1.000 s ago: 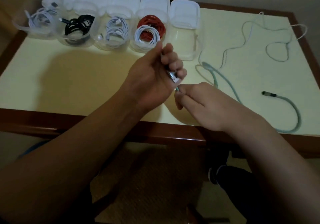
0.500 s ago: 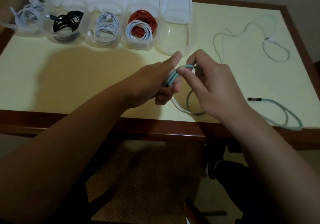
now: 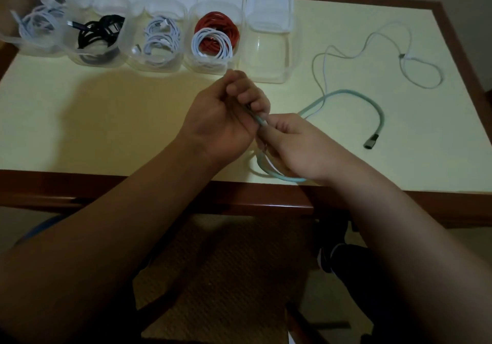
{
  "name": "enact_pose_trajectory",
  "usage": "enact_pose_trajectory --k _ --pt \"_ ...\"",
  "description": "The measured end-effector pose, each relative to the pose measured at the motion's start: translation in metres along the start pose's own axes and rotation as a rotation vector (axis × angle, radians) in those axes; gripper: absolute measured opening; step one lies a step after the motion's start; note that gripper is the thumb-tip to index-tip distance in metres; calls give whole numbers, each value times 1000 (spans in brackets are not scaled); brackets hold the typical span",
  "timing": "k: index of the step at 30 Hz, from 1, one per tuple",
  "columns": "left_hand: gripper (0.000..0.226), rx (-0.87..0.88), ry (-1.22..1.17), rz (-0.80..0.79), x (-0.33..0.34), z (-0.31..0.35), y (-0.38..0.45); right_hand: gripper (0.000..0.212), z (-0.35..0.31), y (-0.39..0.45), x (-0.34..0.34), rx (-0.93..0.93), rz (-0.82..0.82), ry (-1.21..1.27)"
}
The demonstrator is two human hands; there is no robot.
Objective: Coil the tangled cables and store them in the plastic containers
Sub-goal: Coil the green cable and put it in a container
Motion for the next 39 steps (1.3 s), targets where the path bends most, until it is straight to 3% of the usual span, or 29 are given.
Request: enact_pose_trajectory --k 4,9,12,14,16,18,19,22,26,29,31,35,39 --pt "45 181 -40 114 1 18 3 46 -15 -8 -8 -111 96 -227" --pt "43 342 46 201 4 27 2 42 -32 -24 -10 -319 181 -414" --pt "44 560 620 199 6 28 -1 34 -40 -31 -14 -407 285 -388" --pt "45 770 1133 134 8 25 -5 31 -40 -30 -17 -313 318 -147" --pt "44 890 1479 87 7 23 -7 25 -40 -26 -21 -145 305 175" --pt "46 877 1661 106 3 24 -4 22 -37 -23 -25 16 242 447" --pt "49 785 1662 129 1 25 -2 24 -35 -22 -26 76 210 512" --pt "55 514 1607 160 -5 23 3 28 -27 -19 -28 179 201 591" --pt "64 320 1577 84 4 18 0 24 -18 -10 -34 219 250 595" --pt "57 -95 1262 -78 8 10 -7 22 -15 -5 -35 189 315 549" --pt "49 -244 968 -141 9 6 -10 24 -12 -2 -28 186 354 562" --pt "38 -290 315 -147 7 1 -5 33 -9 5 -6 241 373 555" --pt "52 3 48 16 2 13 8 42 -14 0 16 250 230 429"
Point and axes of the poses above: each hand's wrist, its own y-axis towards the middle knuckle, its own x-axis out of the palm, z = x × y, the point moved 3 cm from there along y, towards the middle knuckle, and after that the axes turned 10 degrees about z, right-handed, at the moved point
